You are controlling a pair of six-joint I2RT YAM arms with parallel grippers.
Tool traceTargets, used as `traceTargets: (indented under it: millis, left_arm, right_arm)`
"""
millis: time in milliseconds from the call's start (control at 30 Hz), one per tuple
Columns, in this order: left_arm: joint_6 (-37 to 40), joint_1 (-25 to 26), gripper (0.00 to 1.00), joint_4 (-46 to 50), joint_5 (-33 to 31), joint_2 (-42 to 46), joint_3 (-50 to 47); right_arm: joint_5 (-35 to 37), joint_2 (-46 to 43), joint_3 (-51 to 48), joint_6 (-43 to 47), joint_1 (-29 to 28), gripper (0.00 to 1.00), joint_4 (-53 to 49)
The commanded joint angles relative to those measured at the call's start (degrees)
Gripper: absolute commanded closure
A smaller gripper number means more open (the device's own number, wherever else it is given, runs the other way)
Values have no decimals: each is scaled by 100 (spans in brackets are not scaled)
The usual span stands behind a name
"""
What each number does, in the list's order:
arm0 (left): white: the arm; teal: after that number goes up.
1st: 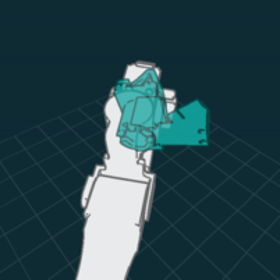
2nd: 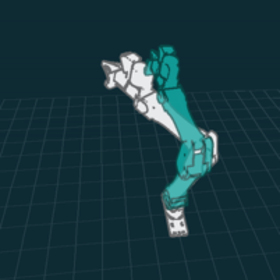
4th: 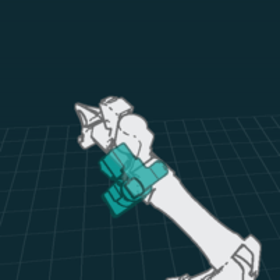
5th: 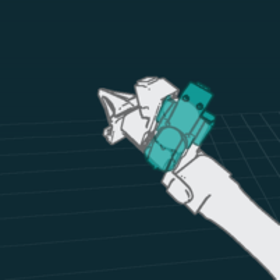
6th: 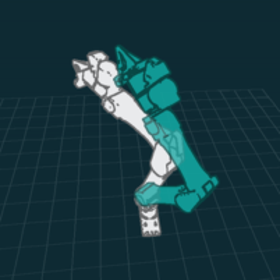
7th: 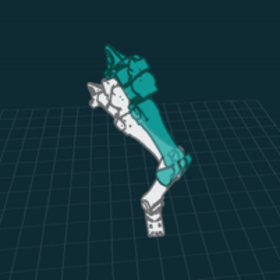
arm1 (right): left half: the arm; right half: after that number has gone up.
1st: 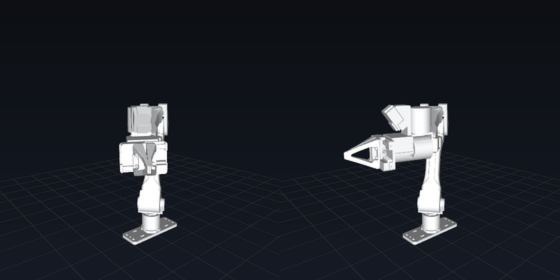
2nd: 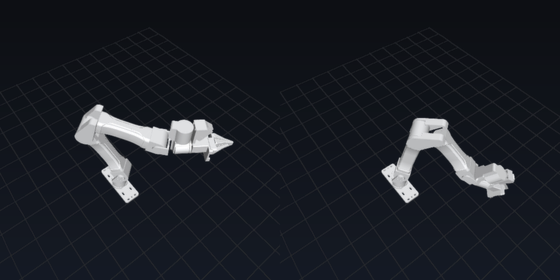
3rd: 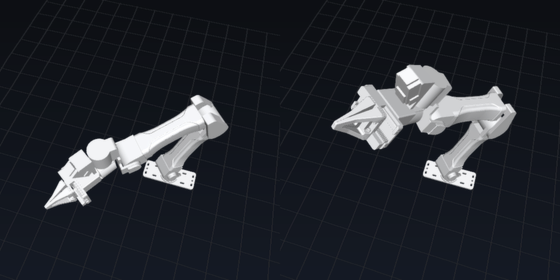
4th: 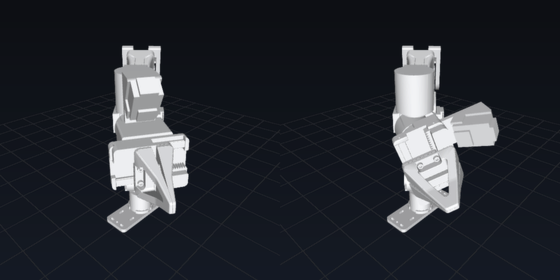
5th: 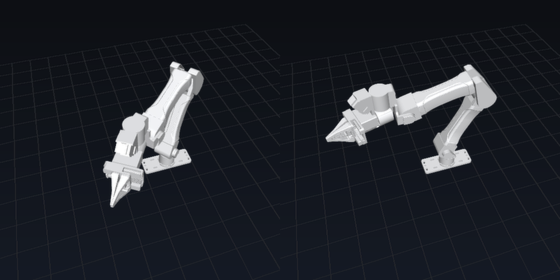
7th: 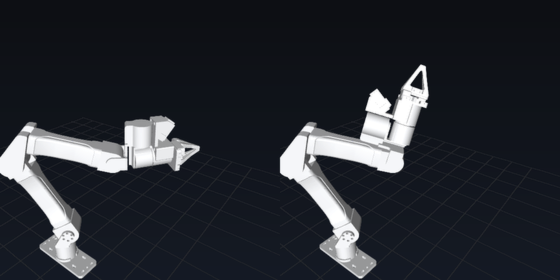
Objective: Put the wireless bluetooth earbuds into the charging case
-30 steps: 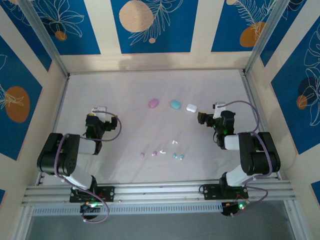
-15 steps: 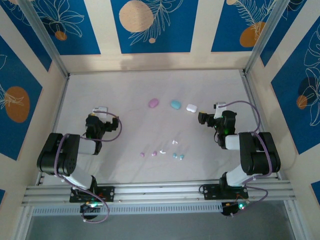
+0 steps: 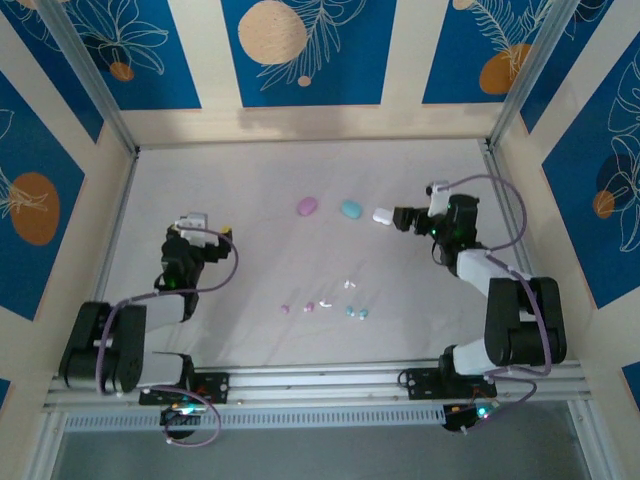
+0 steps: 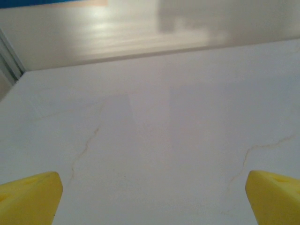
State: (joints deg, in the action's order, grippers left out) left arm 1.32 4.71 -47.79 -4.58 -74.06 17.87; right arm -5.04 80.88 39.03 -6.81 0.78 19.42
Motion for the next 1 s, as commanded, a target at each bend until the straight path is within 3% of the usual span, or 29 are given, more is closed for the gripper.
traceTargets:
  millis: [0,100,233,467,500,667,967]
  left_arm:
    - [-429,-62,0,1397,-306,528,614]
    - [-829,-58,0,2104,-373,736,1053]
    - [-1902,-74,0,2673,-488,946,1214]
    - [-2908,-46,0,3092,2205,365,1890]
    - [-3049,19,0,3274,2356,209,2053]
    - [-3057,598,0,3973,2346,-258,2571]
    - [-3200,1604,0,3990,2174,-595,2786]
  right_arm:
    - [-672,-226,643,-426,-16,2,-1842]
    - [-1033,-68,1249,-711,-25,2,-2762]
    - [-1512,200,1743,-877,-25,6,-3346]
    - [-1898,855,2472,-900,-62,17,-4130]
    - [-1904,971,2568,-907,-79,18,-4196]
    - [-1766,1542,3136,-939,-109,21,-4622]
    - [-1738,2670,4279,-665,-129,28,-5308]
